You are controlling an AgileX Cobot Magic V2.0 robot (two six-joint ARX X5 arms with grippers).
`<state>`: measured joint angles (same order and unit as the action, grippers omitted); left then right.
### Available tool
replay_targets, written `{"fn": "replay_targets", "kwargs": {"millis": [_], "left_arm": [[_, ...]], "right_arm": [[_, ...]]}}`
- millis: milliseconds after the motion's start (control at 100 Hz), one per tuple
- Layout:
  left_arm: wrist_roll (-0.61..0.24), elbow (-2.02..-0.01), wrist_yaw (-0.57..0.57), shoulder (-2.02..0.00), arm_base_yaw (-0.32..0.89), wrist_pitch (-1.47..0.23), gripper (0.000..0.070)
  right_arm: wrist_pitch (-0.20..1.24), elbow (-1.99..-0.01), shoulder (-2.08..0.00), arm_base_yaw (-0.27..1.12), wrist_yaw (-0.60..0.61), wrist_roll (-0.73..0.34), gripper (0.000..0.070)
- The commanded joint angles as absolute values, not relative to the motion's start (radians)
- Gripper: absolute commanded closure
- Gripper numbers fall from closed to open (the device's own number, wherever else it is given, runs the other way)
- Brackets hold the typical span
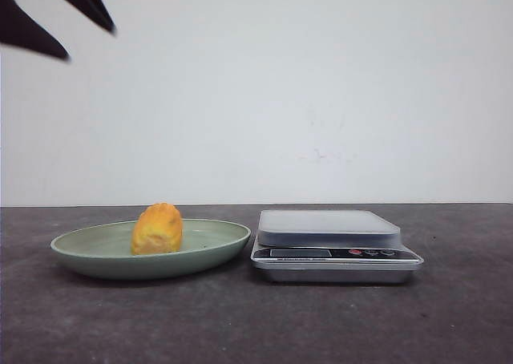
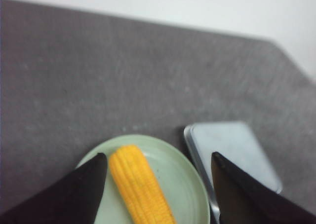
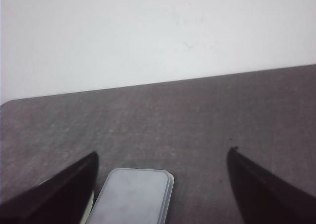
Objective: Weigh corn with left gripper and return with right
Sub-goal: 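Lower the left gripper over the corn cob on the green plate and close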
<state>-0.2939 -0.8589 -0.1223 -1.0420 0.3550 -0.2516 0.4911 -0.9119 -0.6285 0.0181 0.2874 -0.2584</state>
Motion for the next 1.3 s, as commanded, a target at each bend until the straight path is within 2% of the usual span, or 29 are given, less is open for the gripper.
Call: {"fn": "replay_targets", "kwargs": {"millis": [0, 150, 370, 720, 920, 1000, 1100, 1190, 1290], "left_arm": [[-0.273, -0.873, -0.092, -1.110, 0.384, -0.222, 0.0295], [-0.274, -0.873, -0.022, -1.257, 0.444, -0.176, 0.0295], [-0.301, -0.873, -0.014, -1.429, 0.508, -0.126, 0.0294], [-0.308, -0.873, 0.057, -1.547, 0.558, -0.139, 0.0294], [-0.331, -0.873, 0.057, -1.586, 0.564, -0.142, 0.0298], [-0.334, -0.873, 0.057, -1.591, 0.564, -0.142, 0.0343], [-0.334, -0.873, 0.057, -1.591, 0.564, -0.141, 0.0556], [-0.334, -0.873, 0.057, -1.591, 0.564, -0.140, 0.0691], [-0.334, -0.873, 0.057, -1.591, 0.566, -0.137, 0.0696]], "right_arm": [[0.488, -0.931, -0.633, 0.019, 0.291, -0.247, 0.0132], [0.492, -0.931, -0.633, 0.020, 0.291, -0.245, 0.0132], [0.493, -0.931, -0.633, 0.021, 0.292, -0.238, 0.0131], [0.519, -0.931, -0.632, 0.047, 0.291, -0.204, 0.0130], [0.525, -0.931, -0.632, 0.052, 0.291, -0.204, 0.0130], [0.525, -0.931, -0.632, 0.052, 0.291, -0.204, 0.0131], [0.525, -0.931, -0.632, 0.052, 0.291, -0.204, 0.0131], [0.525, -0.931, -0.632, 0.052, 0.290, -0.204, 0.0131], [0.525, -0.931, -0.632, 0.052, 0.289, -0.204, 0.0131]]}}
